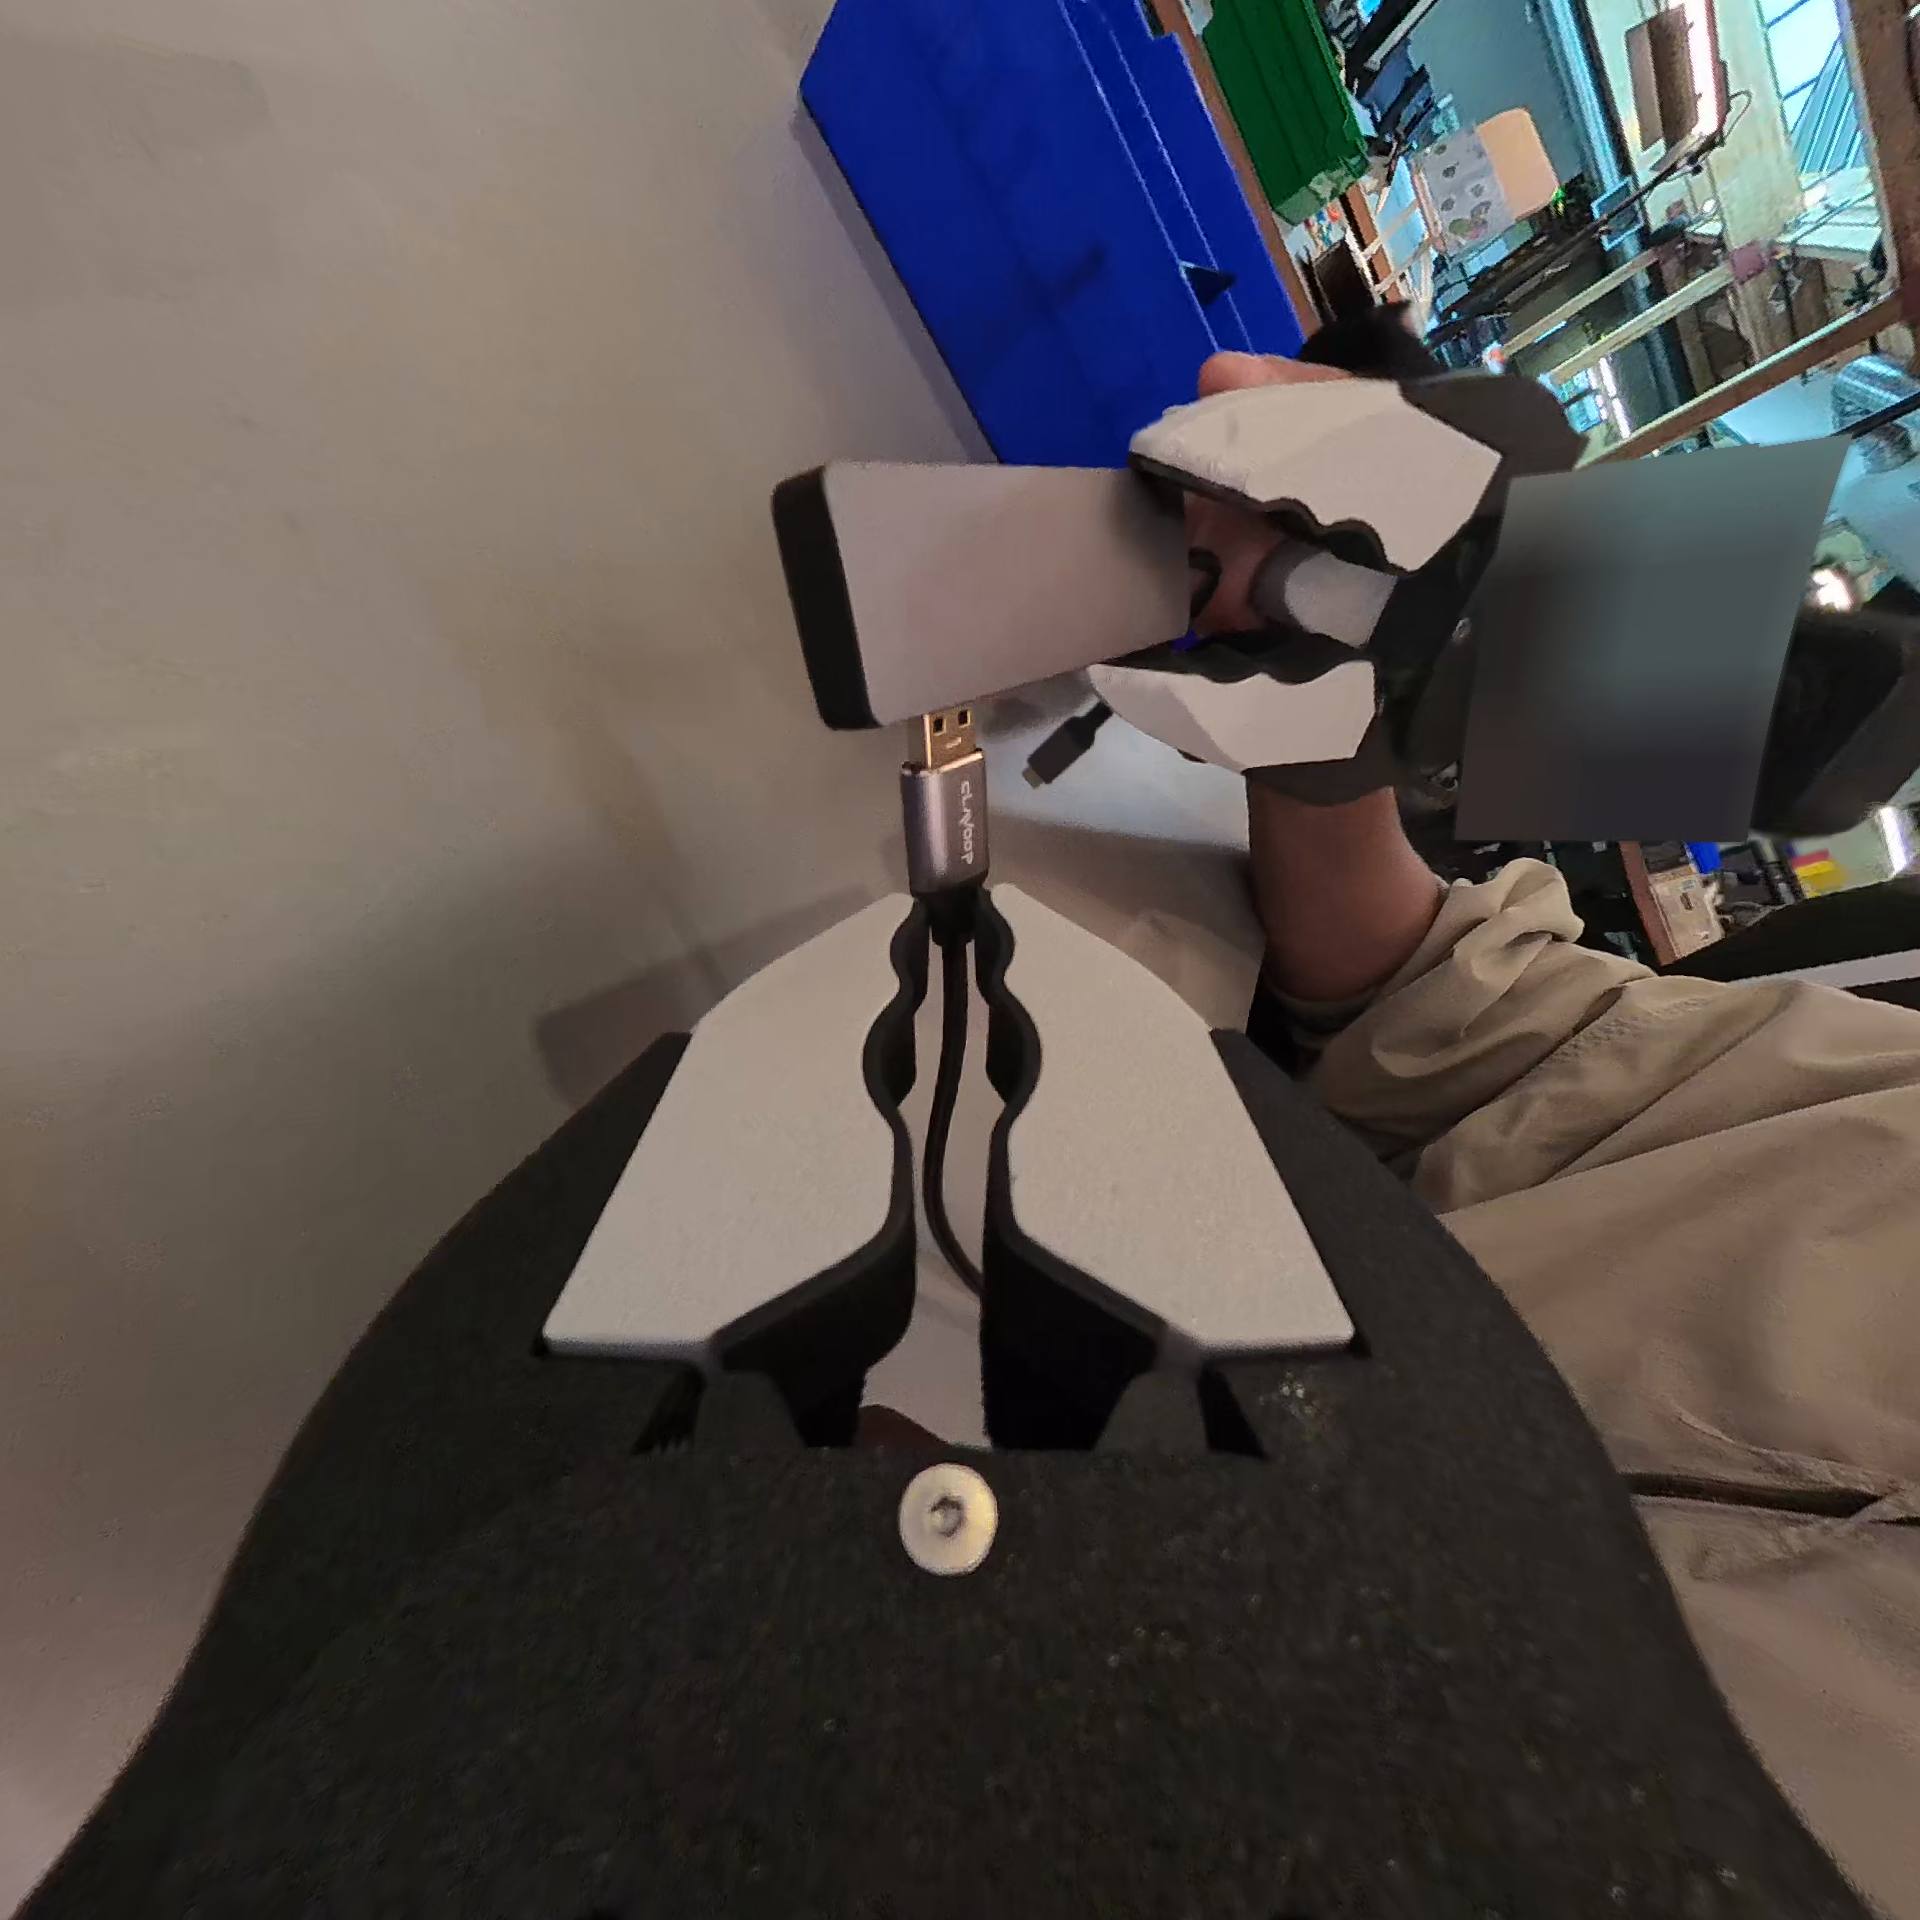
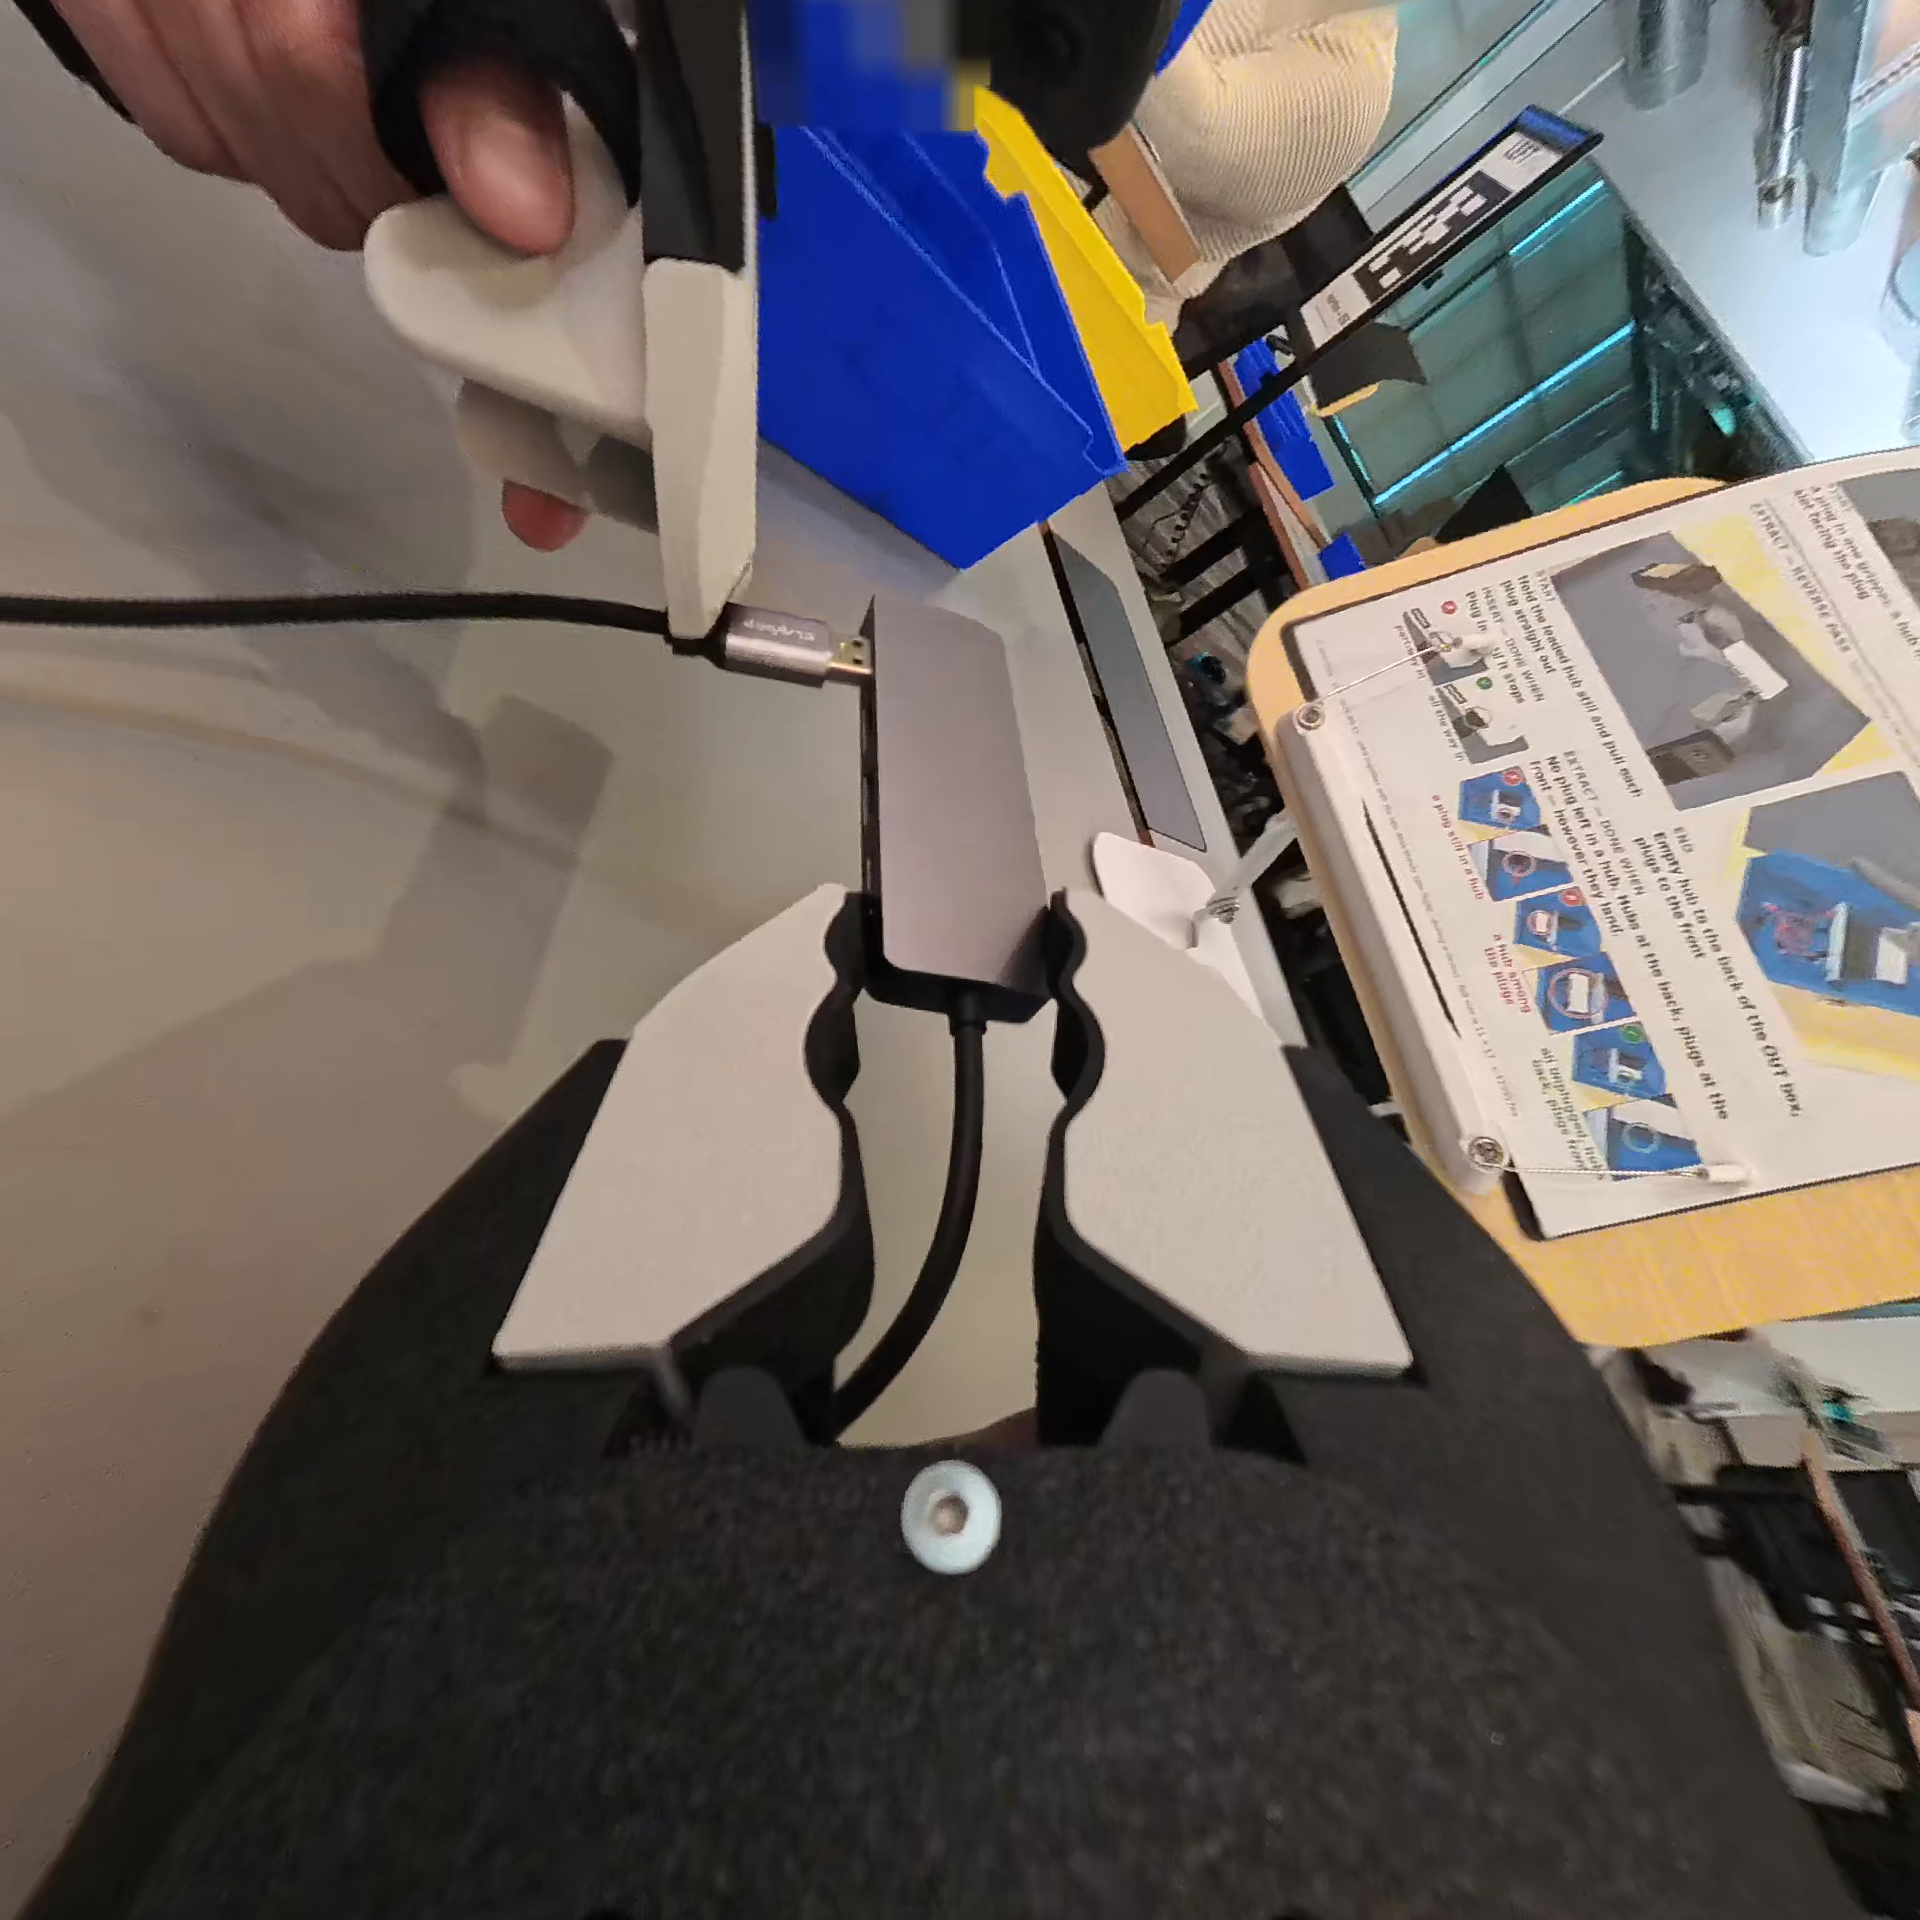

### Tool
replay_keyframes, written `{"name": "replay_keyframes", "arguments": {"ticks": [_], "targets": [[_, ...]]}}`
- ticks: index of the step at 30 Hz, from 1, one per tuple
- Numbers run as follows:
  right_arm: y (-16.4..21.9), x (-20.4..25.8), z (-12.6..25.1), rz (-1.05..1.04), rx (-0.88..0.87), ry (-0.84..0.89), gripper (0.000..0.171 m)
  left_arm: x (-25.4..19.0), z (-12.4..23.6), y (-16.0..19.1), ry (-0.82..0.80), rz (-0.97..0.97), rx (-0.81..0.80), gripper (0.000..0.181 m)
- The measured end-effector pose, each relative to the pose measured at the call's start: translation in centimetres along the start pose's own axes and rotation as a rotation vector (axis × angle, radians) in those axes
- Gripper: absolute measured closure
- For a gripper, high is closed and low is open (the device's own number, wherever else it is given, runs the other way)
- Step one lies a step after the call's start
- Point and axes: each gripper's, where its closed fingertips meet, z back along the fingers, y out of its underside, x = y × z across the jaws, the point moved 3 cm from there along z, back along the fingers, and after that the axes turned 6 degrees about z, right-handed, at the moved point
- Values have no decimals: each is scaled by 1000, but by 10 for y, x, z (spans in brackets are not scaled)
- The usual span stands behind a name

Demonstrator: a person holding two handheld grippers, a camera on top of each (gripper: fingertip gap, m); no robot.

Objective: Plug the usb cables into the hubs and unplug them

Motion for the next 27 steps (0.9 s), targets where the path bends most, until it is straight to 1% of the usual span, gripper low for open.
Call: {"name": "replay_keyframes", "arguments": {"ticks": [4, 7, 9, 15, 16, 17, 18, 20, 22, 25, 27], "targets": [[3, 3, -1, -26, 5, -33, 138, 0, -1, 3, -10, 0, 5, 173], [1, 3, 2, 9, 1, -40, 138, -3, -2, 6, 124, 121, 13, 174], [-1, 4, 4, 57, 0, -33, 138, -2, -2, 7, 176, 168, 22, 174], [-4, 7, 5, 103, -1, -32, 139, -1, -2, 8, 147, 136, 36, 174], [-5, 7, 6, 102, -5, -35, 141, -3, -1, 7, 150, 129, 35, 173], [-6, 12, 7, 131, -23, -56, 160, -7, 4, 0, 176, 144, -3, 174], [-7, 20, 5, 142, -25, -92, 160, -6, 10, -8, 156, 129, -28, 174], [-11, 21, -1, 192, -17, -41, 160, 3, 12, -11, 38, 62, -4, 174], [-5, 14, -5, 122, 30, -50, 160, 12, 6, -5, -17, 66, 44, 174], [6, 14, -5, 96, 59, -63, 160, 19, 1, 2, -45, 53, 63, 174], [7, 16, -5, 83, 50, -74, 160, 18, -1, 5, -24, 68, 68, 174]]}}
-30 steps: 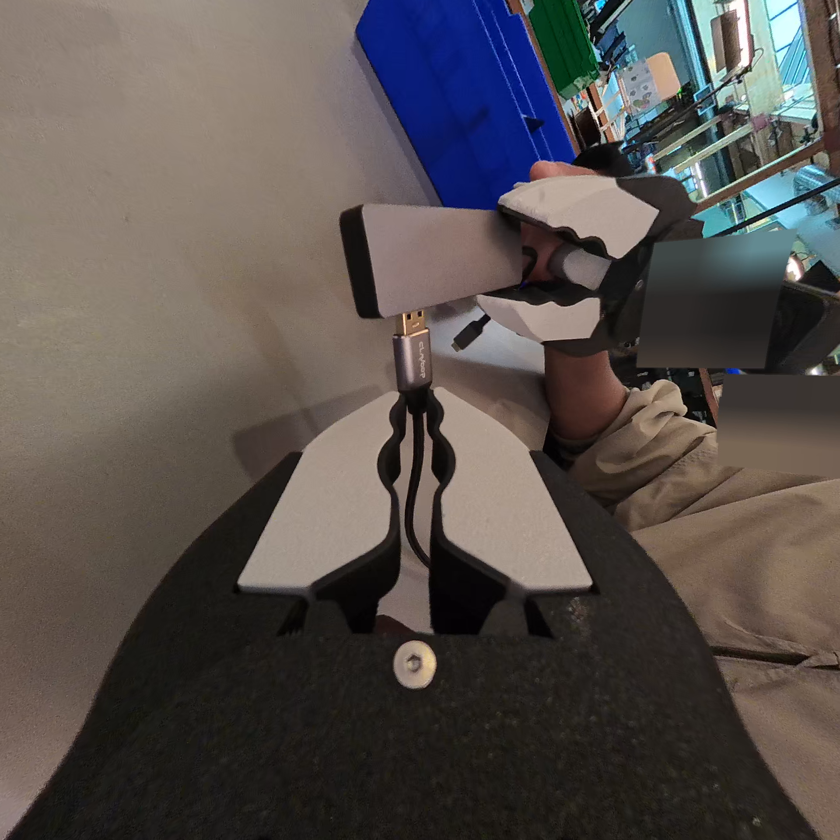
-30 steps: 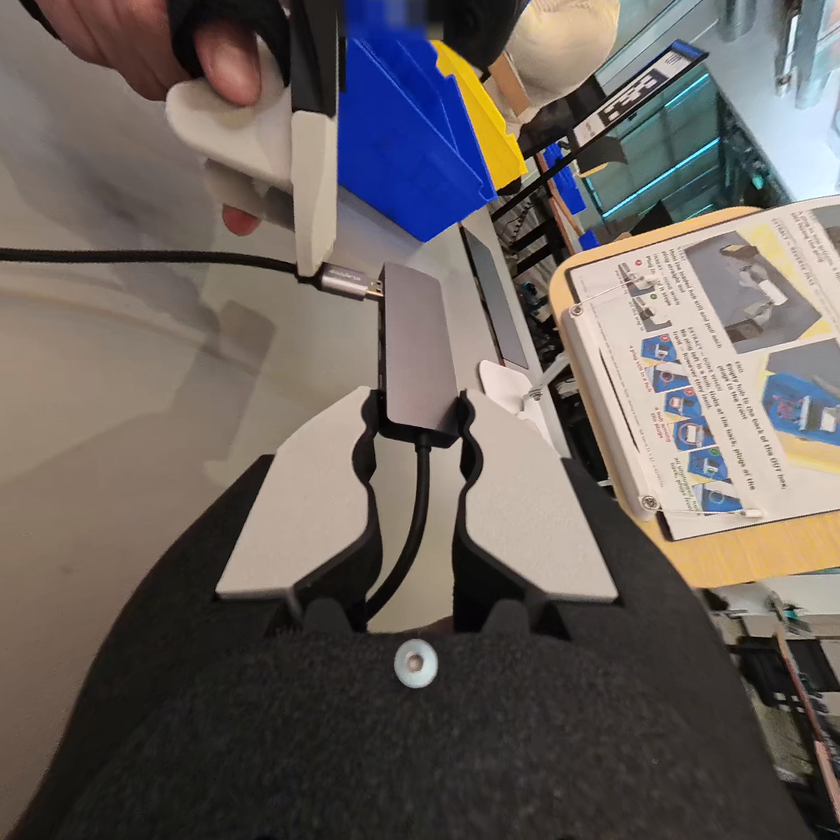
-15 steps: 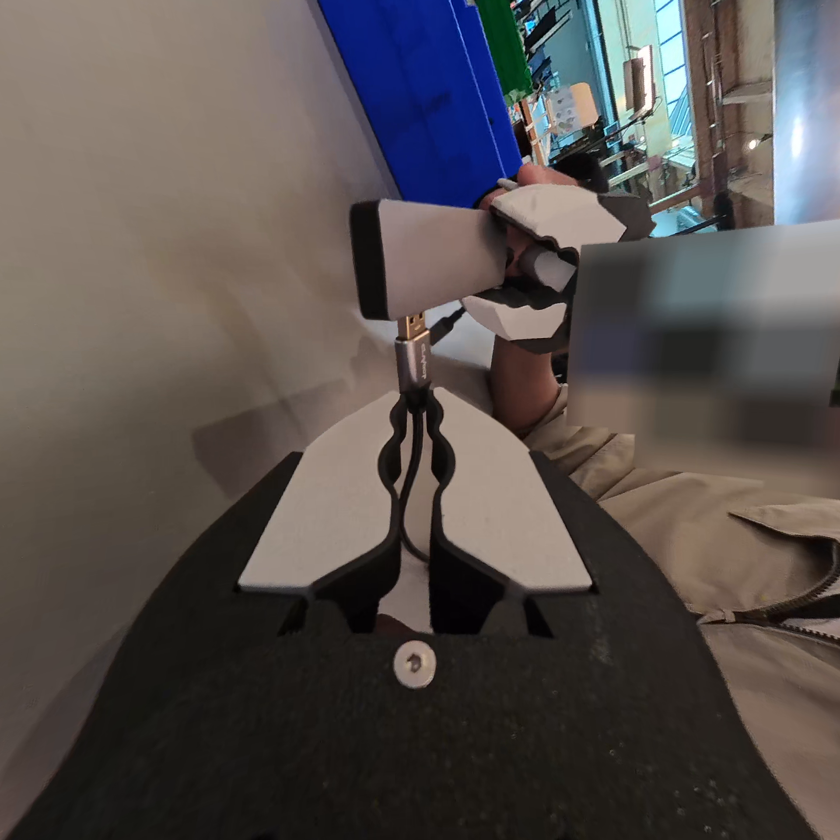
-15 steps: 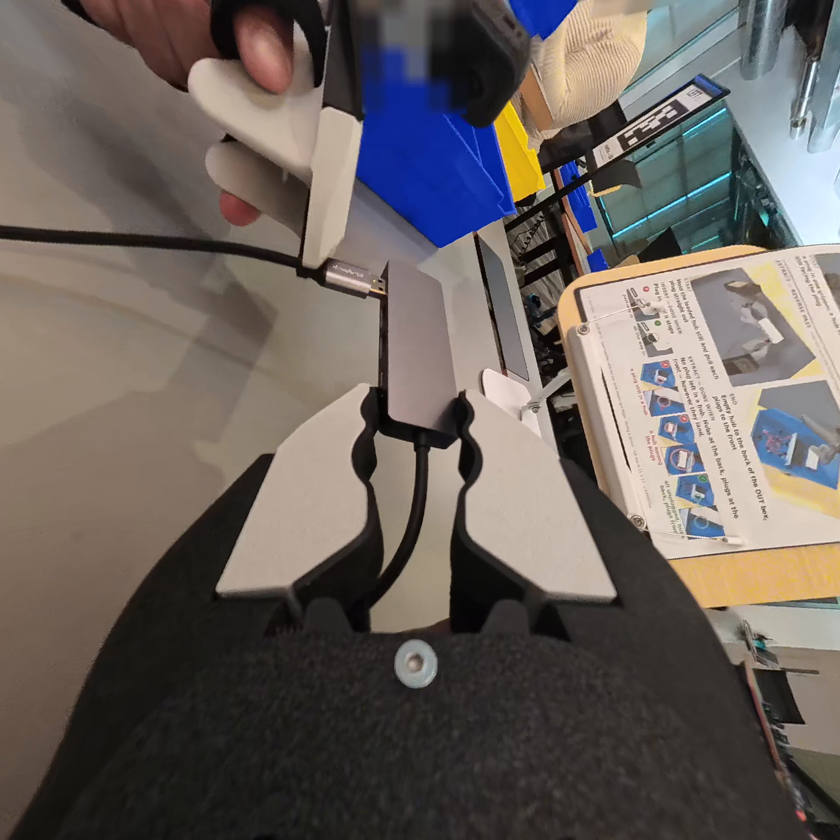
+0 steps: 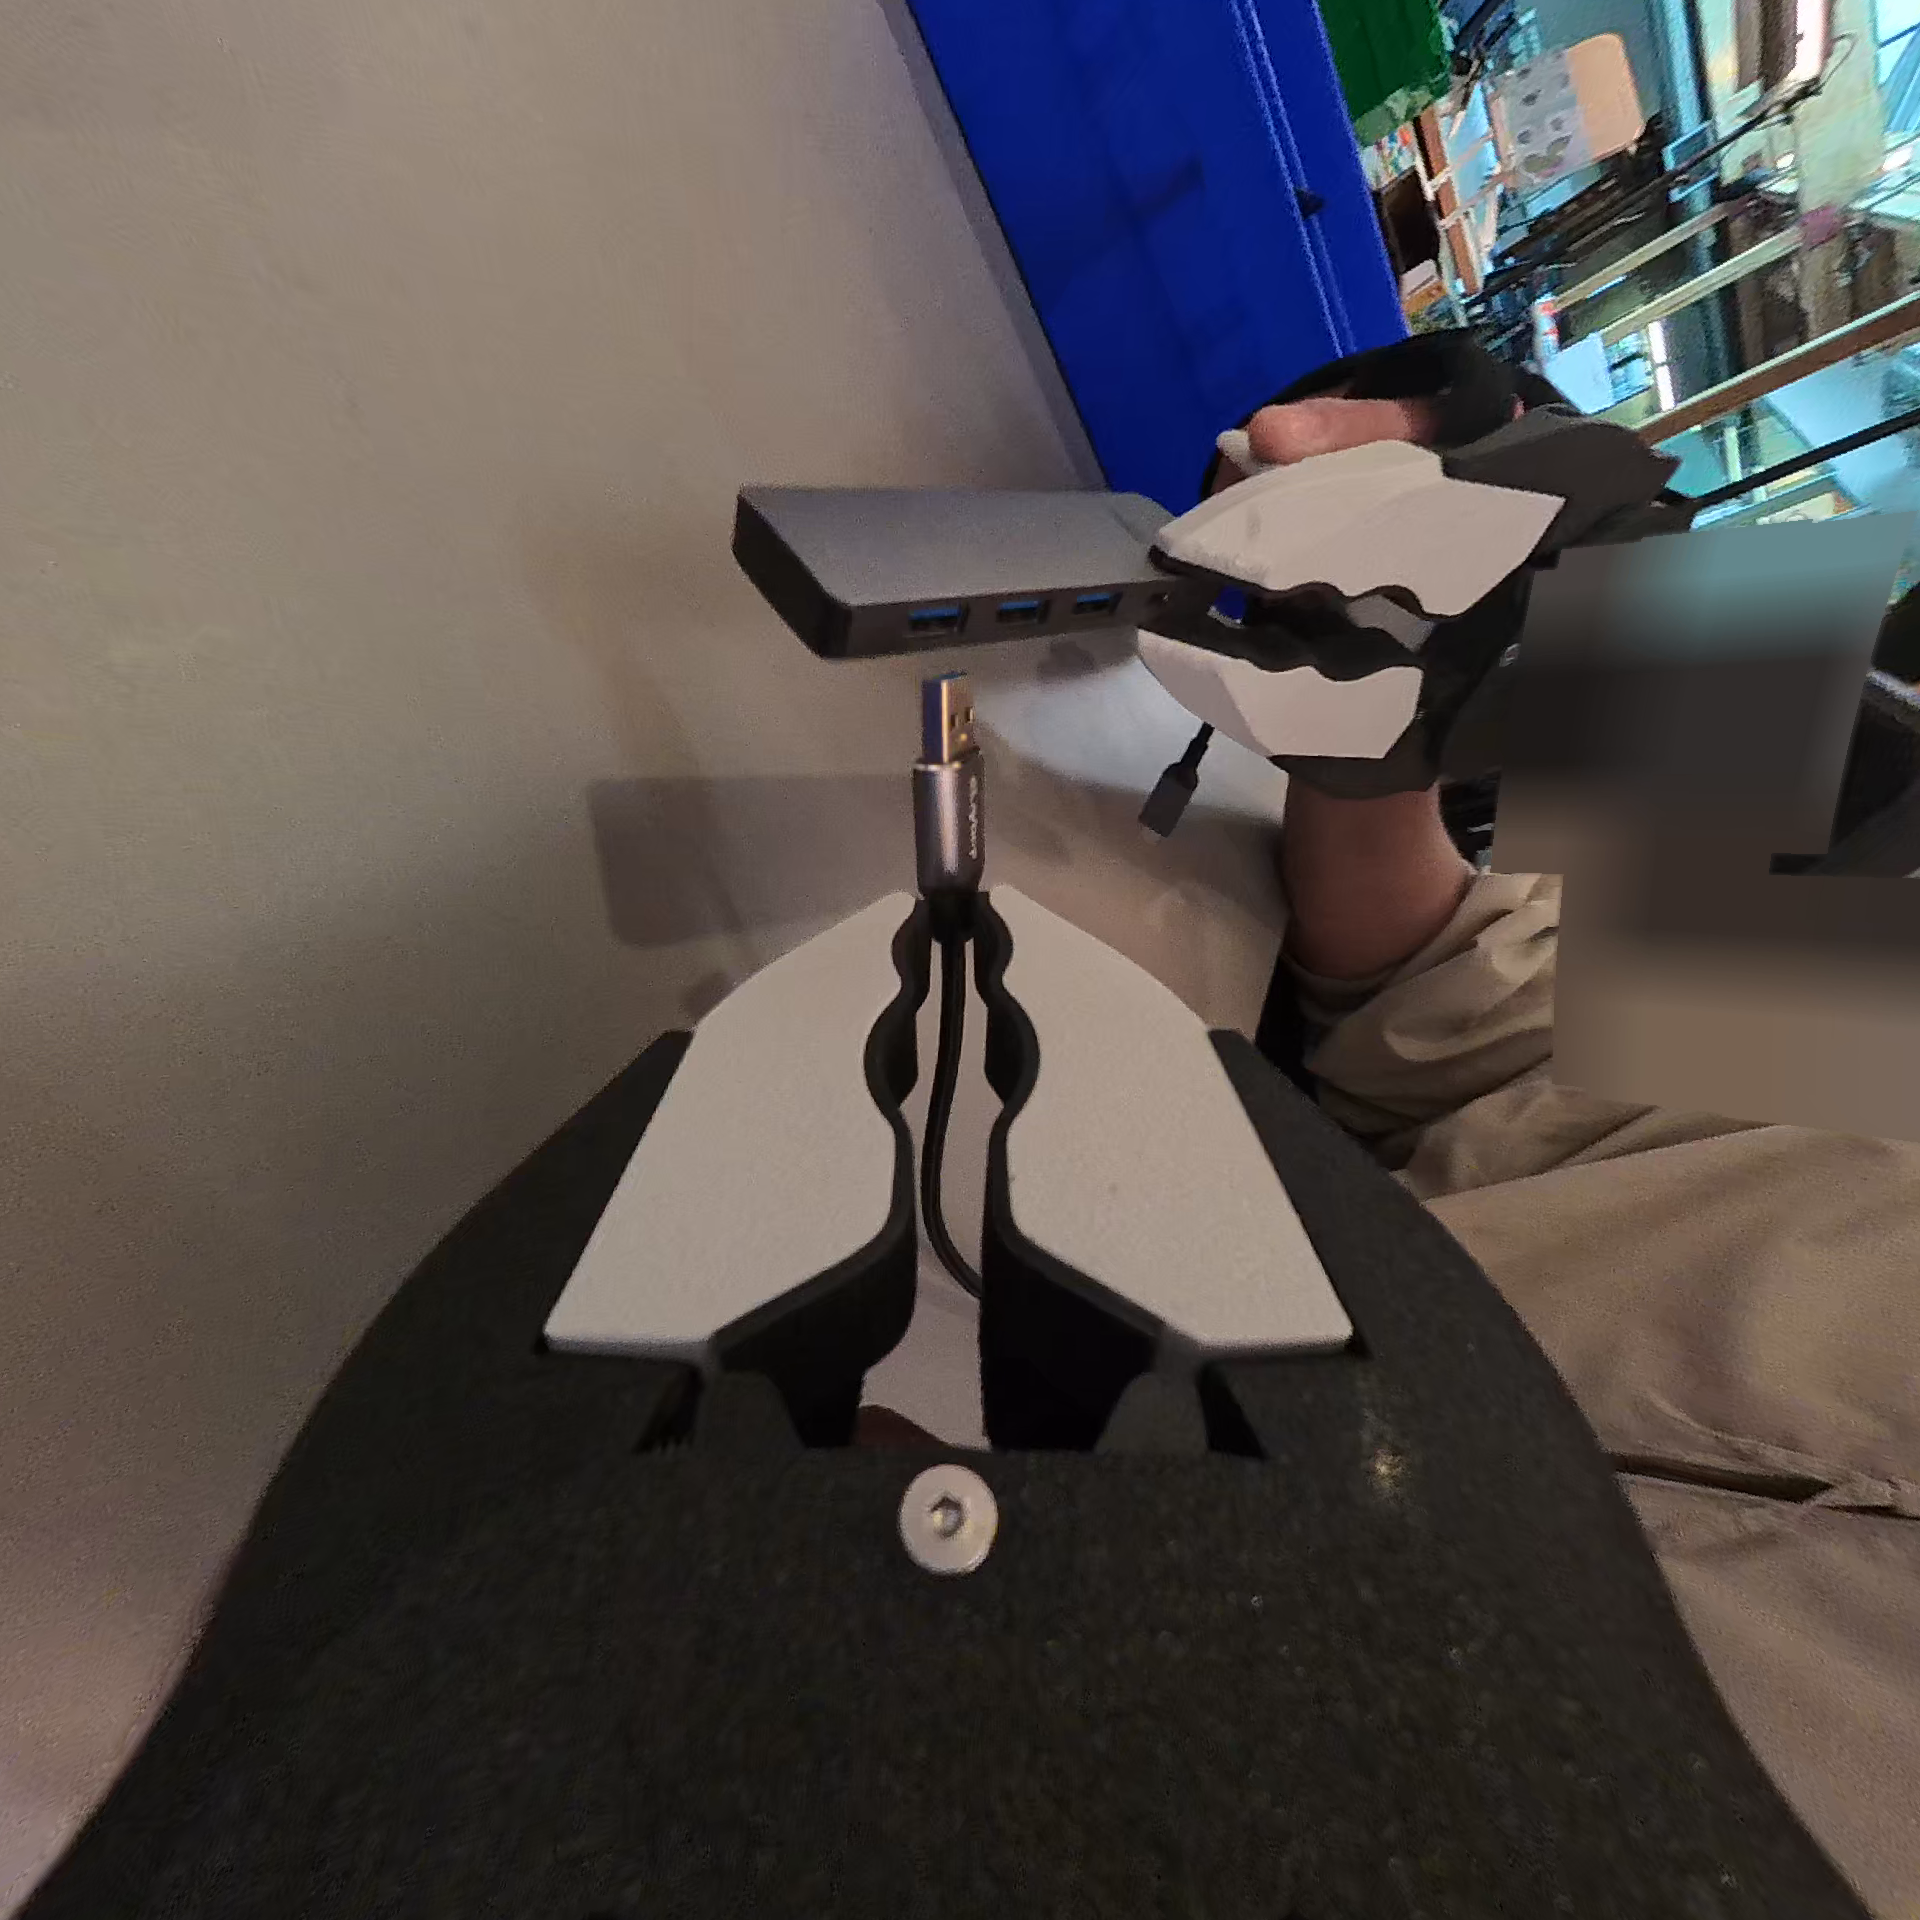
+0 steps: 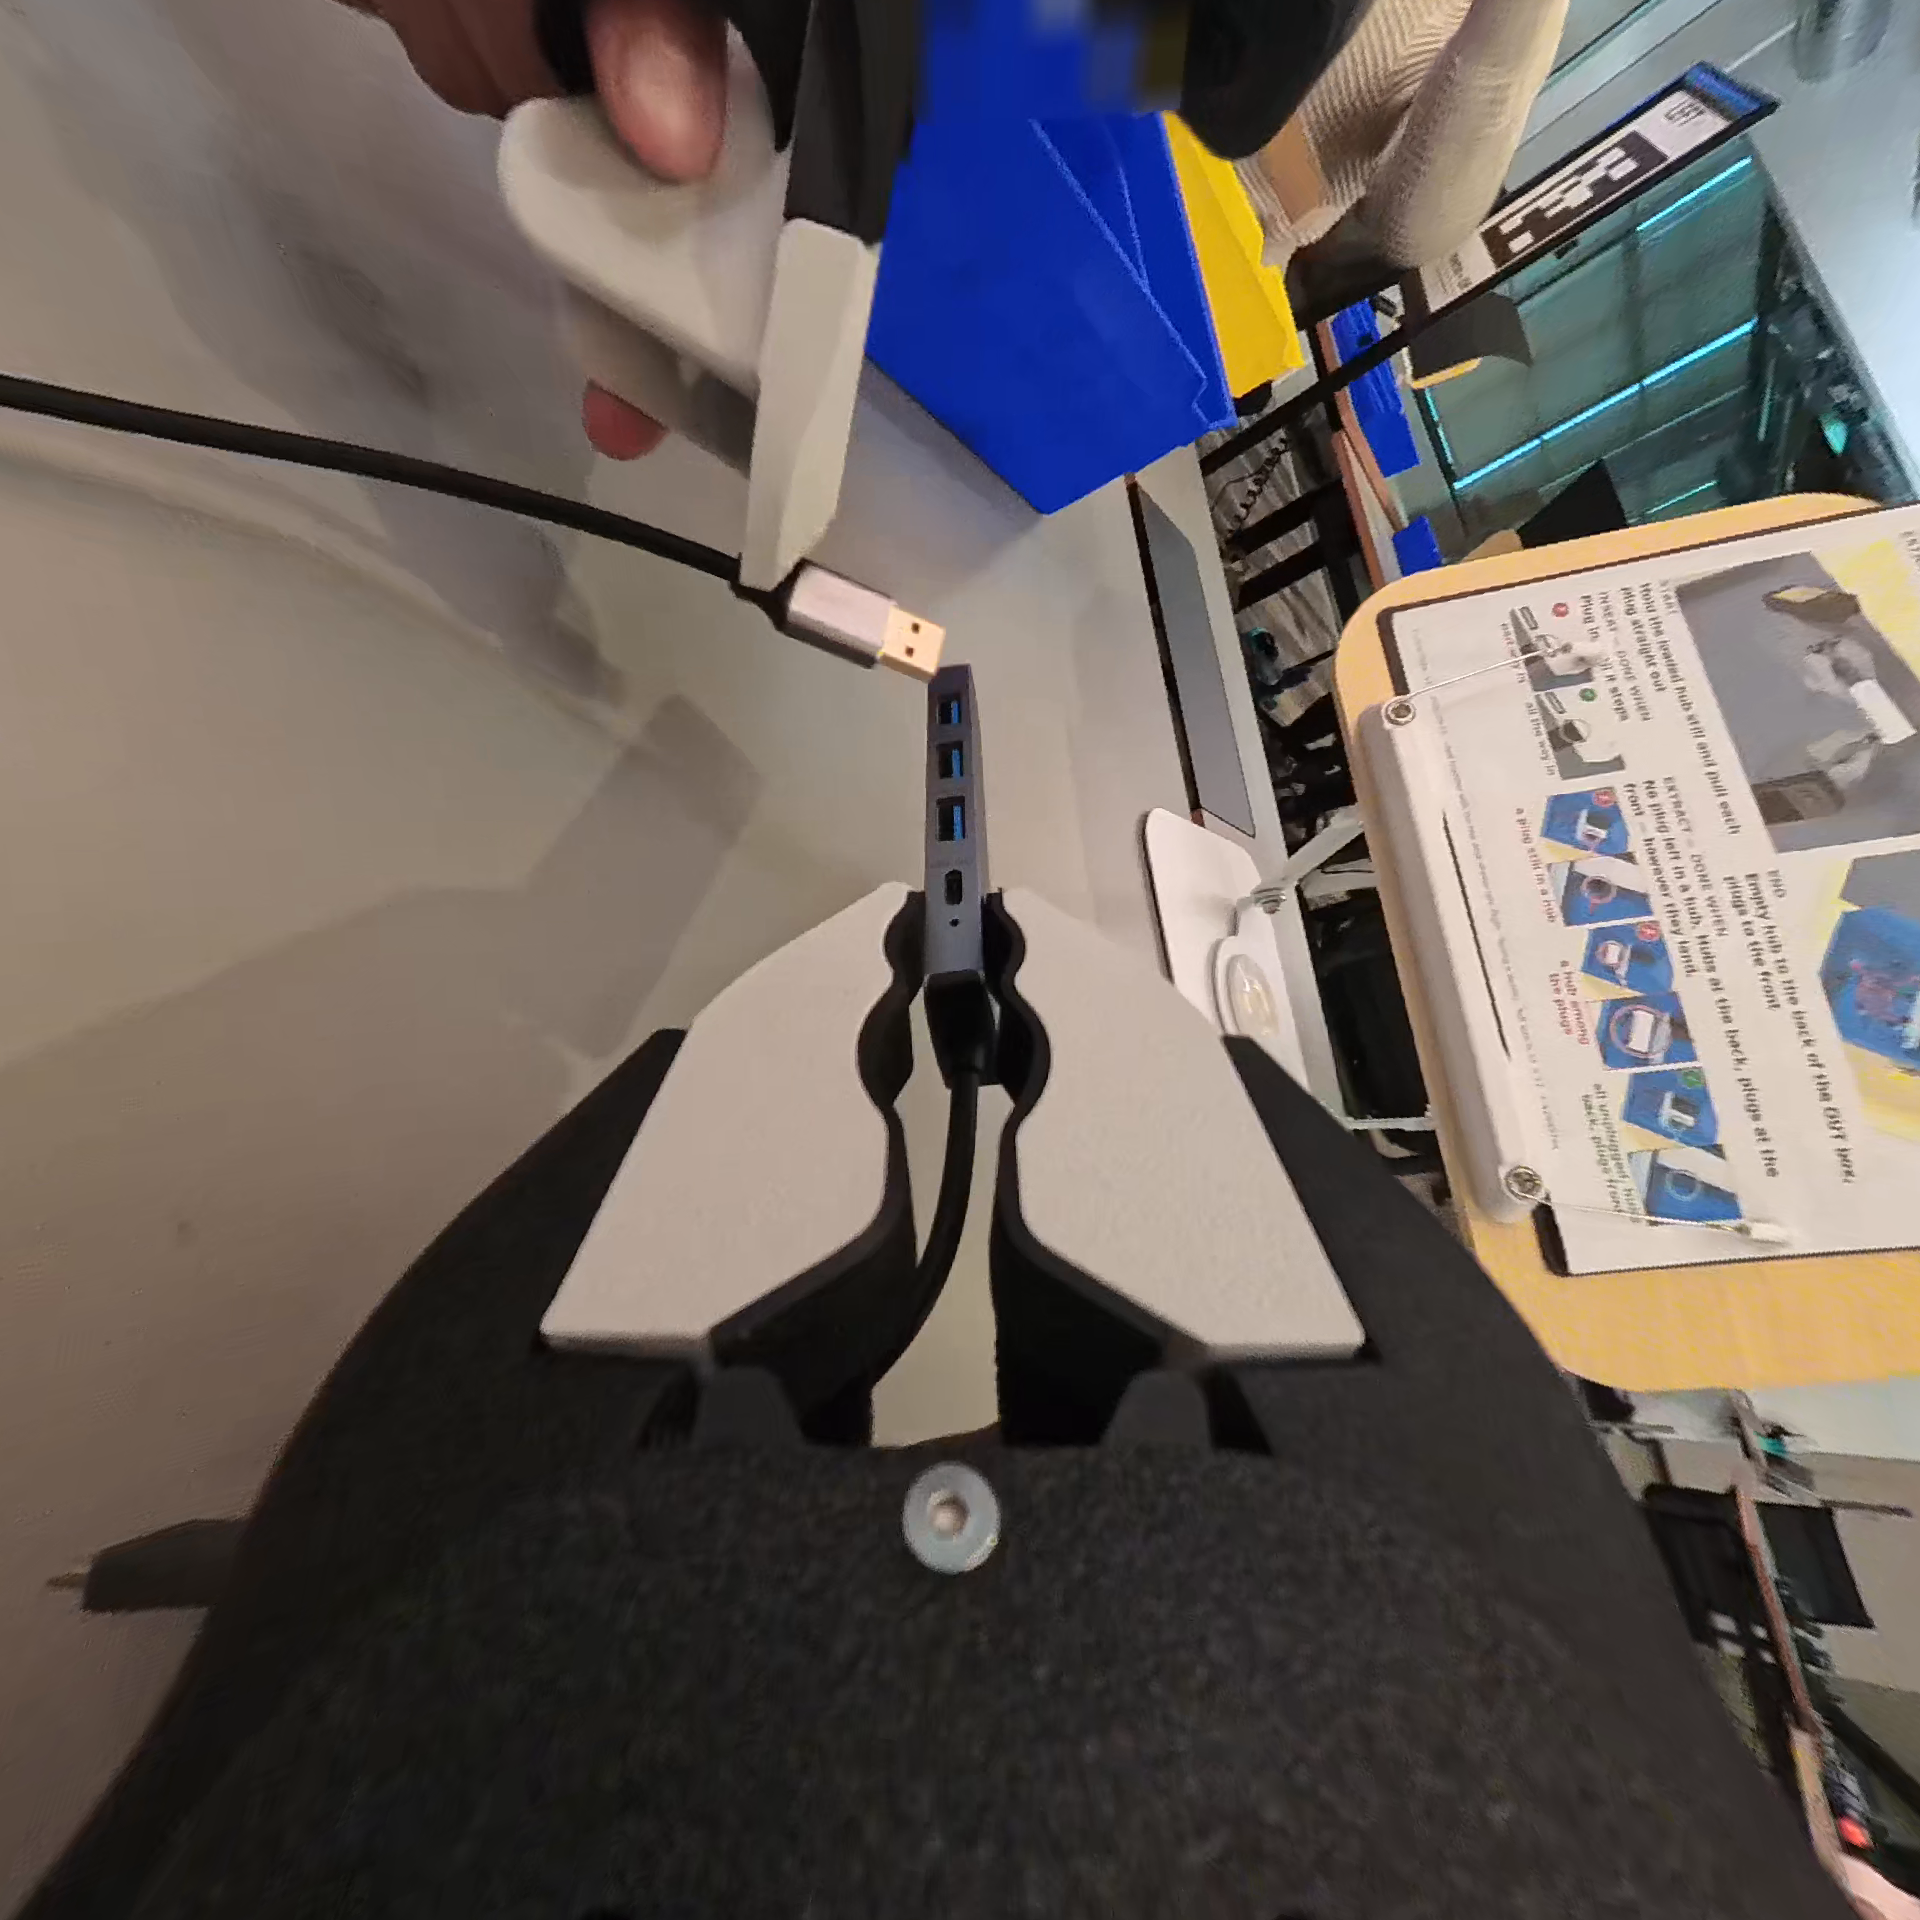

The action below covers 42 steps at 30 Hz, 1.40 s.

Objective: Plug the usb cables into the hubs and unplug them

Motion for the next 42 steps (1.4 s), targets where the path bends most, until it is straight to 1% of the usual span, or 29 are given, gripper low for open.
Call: {"name": "replay_keyframes", "arguments": {"ticks": [4, 7, 13, 16, 25, 28, 31, 35, 39, 42], "targets": [[-8, 2, 2, 87, -19, 40, 160, -3, -3, 3, 87, 87, 21, 174], [-10, 6, 0, 175, 9, 60, 160, -4, -2, 4, 109, 102, 32, 174], [-14, 8, 1, 251, 9, 100, 160, -6, -1, 7, 180, 166, 67, 174], [-15, 9, 1, 284, 12, 109, 160, -3, 3, 7, 178, 176, 77, 174], [-17, 12, 0, 270, -8, 90, 160, -2, 3, 5, 169, 191, 103, 174], [-12, 15, -5, 216, 11, 47, 160, 5, 0, 7, 91, 141, 110, 174], [4, 18, -14, 159, 87, -11, 160, 10, 0, 9, 17, 78, 107, 174], [19, 18, -21, 18, 123, -70, 160, 24, 3, 16, -168, -86, 129, 174], [28, 22, -26, -37, 160, -104, 160, 46, 5, 14, -349, -202, 171, 174], [28, 21, -25, -89, 145, -116, 160, 48, 5, 11, -381, -238, 189, 174]]}}
